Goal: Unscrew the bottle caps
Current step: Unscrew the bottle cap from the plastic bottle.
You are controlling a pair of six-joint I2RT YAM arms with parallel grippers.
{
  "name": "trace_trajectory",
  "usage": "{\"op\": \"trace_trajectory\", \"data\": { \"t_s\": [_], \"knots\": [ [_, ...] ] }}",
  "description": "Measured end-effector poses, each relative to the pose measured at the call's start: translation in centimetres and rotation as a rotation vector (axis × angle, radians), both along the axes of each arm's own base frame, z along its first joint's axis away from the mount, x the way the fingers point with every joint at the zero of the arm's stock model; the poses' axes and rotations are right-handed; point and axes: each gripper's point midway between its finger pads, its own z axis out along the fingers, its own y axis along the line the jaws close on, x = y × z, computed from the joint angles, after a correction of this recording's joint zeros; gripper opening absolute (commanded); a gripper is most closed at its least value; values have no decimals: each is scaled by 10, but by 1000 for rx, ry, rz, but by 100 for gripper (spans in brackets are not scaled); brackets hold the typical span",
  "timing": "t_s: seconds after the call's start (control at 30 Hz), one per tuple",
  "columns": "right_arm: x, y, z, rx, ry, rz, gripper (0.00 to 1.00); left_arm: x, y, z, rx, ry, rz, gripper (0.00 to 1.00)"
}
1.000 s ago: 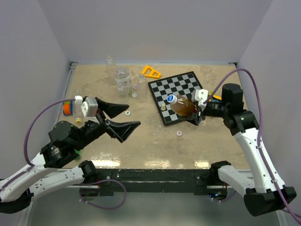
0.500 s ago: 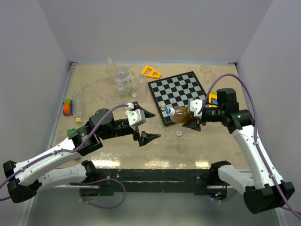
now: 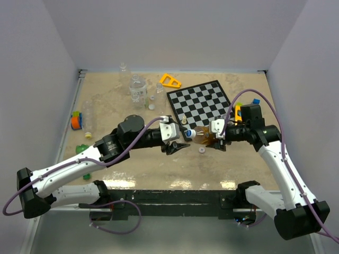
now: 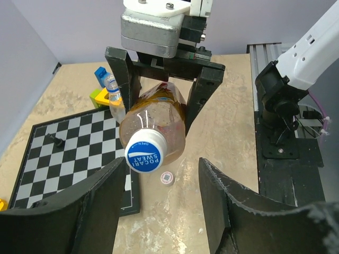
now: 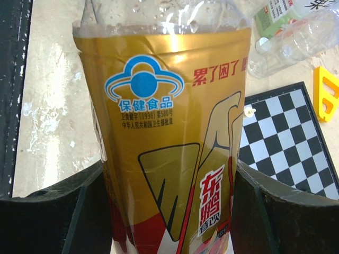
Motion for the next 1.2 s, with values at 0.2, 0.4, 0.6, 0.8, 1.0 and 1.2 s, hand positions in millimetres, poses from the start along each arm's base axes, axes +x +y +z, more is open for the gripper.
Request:
{"op": "trace_trajectory", "data": {
  "t_s": [0.2,0.4,0.6,0.8,1.0,1.2],
  "knots": [
    [2,2,-4,-6,-3,19,7,8,-5,0,11,0,21,61],
    [2,2,-8,-10,-4,24,7,13,-7,3,17,-13,39,53],
    [2,3,-8,-9,-6,27,7,15,-10,-12,73,8,32,47],
    [1,4,-9,-12,-8,37,7,16,-10,-21,110,18,29,21],
    [1,5,-9,-13,-10,42,7,15,-10,-21,109,31,32,0],
    [1,6,-12,-13,12,44,7,15,-9,-21,75,160,91,0]
  ]
}}
